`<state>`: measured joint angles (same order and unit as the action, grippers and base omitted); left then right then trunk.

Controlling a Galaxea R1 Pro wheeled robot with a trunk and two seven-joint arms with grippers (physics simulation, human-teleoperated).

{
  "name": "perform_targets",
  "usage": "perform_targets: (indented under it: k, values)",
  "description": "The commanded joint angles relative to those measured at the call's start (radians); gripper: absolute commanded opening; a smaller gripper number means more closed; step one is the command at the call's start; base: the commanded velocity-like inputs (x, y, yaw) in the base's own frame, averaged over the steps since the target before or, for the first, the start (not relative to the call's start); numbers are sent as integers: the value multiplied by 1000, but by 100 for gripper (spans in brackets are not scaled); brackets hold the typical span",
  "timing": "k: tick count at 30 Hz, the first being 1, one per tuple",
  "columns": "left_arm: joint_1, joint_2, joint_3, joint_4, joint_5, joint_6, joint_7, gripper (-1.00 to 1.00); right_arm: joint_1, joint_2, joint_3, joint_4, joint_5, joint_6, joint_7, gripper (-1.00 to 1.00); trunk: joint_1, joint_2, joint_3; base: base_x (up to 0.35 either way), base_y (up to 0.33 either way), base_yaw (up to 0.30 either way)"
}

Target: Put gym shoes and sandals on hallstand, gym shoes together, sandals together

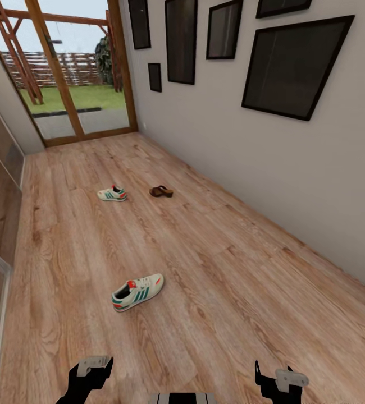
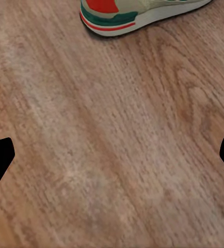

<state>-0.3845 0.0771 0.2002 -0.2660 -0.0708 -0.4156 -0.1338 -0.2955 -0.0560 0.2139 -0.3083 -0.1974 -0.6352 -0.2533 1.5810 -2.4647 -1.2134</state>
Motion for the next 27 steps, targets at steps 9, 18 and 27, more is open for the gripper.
perform_targets:
  k: [9,18,27]
  values:
    - [-1,0,8,1,-7,-3,-6,100,-1,-1,9,0,-6,-3,-3,100,0,0,-2,0,0,-25]
    - [-1,0,8,1,-7,-3,-6,100,-1,-5,10,0,-3,-3,-3,100,0,0,-2,0,0,-2]
    - [-1,0,8,1,-7,-3,-6,100,-1,-6,11,0,-3,-3,-3,100,0,0,-2,0,0,0]
